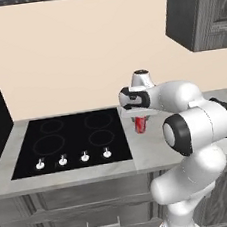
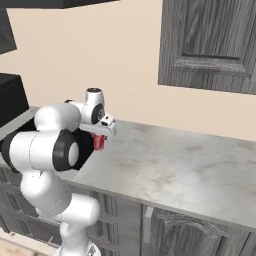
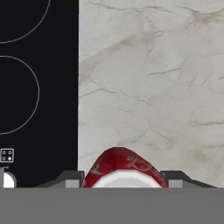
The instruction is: Four empty soda cans are scattered around the kitchen. Gather all the cans and cluster them next to the stove for recycling.
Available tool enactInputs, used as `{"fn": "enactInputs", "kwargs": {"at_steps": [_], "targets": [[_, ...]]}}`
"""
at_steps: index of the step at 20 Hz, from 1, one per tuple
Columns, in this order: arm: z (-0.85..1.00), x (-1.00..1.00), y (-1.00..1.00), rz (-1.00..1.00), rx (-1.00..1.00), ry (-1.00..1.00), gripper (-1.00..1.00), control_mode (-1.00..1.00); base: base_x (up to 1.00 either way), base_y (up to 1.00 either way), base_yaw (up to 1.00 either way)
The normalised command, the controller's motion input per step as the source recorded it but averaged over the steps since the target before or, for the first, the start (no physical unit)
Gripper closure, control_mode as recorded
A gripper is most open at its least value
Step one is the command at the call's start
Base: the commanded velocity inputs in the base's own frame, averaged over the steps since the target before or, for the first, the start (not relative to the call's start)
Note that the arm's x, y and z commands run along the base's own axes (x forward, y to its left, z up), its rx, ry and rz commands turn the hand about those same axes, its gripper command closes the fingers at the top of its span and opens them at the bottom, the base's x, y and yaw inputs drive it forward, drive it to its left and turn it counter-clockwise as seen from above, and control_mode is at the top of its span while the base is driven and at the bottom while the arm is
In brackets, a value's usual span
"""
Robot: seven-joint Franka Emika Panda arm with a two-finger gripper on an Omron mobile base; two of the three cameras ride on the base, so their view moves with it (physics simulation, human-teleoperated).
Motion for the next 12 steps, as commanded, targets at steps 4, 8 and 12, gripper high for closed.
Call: {"fn": "enactInputs", "kwargs": {"at_steps": [4, 8, 12], "targets": [[-0.23, 0.15, 0.00, 0.00, 0.00, 0.00, 1.00, -1.00, 0.00, 0.00, 0.00], [-0.29, 0.13, 0.00, 0.00, 0.00, 0.01, 1.00, -1.00, 0.00, 0.00, 0.00], [-0.27, 0.09, 0.00, 0.00, 0.00, 0.00, 1.00, -1.00, 0.00, 0.00, 0.00]]}}
